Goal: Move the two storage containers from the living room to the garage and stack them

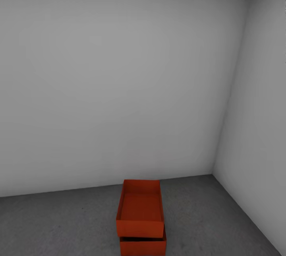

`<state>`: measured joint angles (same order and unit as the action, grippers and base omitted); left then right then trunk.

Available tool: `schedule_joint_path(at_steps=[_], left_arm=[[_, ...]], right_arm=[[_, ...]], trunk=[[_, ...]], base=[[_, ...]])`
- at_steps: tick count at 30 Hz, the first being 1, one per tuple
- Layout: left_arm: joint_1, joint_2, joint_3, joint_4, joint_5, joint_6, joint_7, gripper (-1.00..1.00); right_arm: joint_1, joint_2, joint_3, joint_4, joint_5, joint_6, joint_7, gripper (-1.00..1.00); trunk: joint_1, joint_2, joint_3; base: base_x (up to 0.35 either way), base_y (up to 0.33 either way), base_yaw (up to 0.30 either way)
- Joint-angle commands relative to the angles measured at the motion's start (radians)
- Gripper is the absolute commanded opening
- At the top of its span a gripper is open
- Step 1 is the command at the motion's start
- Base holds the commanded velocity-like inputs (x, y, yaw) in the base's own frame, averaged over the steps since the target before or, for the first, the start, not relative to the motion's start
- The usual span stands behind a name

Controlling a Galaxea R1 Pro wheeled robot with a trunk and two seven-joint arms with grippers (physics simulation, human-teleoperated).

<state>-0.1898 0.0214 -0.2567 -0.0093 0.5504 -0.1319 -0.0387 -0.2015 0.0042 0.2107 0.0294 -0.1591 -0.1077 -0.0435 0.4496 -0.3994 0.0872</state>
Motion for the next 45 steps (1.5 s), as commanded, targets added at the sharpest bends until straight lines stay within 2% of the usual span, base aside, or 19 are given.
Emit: schedule_joint_path(at_steps=[1,12,35,42,45], left_arm=[[0.000,0.000,-0.008,0.002,0.009,-0.003,-0.004,1.00],[0.000,-0.006,-0.009,0.005,-0.004,-0.001,-0.004,1.00],[0.000,-0.003,-0.010,0.006,-0.004,0.009,-0.004,1.00],[0.000,-0.004,-0.009,0.006,-0.004,0.007,-0.004,1.00],[0.000,-0.004,-0.009,0.005,-0.004,0.005,-0.004,1.00]], right_arm=[[-0.001,0.000,0.009,0.003,-0.010,-0.006,-0.001,1.00],[-0.001,0.000,0.008,0.003,-0.015,-0.007,-0.001,1.00],[-0.001,-0.004,0.018,0.003,0.001,0.001,0.001,1.00],[-0.001,0.003,0.016,0.003,0.052,-0.001,0.000,1.00],[-0.001,0.005,0.015,0.003,0.057,-0.003,-0.001,1.00]], trunk=[[0.000,-0.001,0.001],[0.000,-0.001,0.016],[0.000,-0.001,0.017],[0.000,-0.001,0.017],[0.000,-0.001,0.017]], base=[[0.000,0.000,0.000],[0.000,0.000,0.000],[0.000,0.000,0.000],[0.000,0.000,0.000],[0.000,0.000,0.000]])
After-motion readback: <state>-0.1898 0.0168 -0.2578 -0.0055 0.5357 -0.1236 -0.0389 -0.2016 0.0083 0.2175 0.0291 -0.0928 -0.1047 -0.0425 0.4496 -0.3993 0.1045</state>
